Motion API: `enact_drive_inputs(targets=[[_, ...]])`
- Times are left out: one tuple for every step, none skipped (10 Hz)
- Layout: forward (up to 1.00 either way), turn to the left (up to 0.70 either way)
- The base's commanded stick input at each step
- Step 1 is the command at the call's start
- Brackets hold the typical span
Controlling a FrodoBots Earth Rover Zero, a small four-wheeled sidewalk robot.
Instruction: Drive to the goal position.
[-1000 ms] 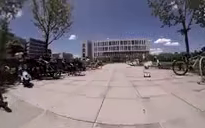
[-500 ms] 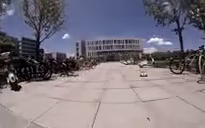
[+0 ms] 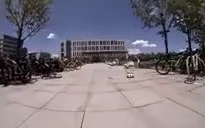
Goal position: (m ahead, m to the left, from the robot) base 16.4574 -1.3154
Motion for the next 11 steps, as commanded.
enact_drive_inputs(targets=[[0.5,0.0],[0.5,0.0],[0.5,0.0],[0.5,0.0],[0.5,0.0],[0.5,0.0],[0.5,0.0],[0.5,0.0],[0.5,0.0],[0.5,0.0],[0.5,0.0]])
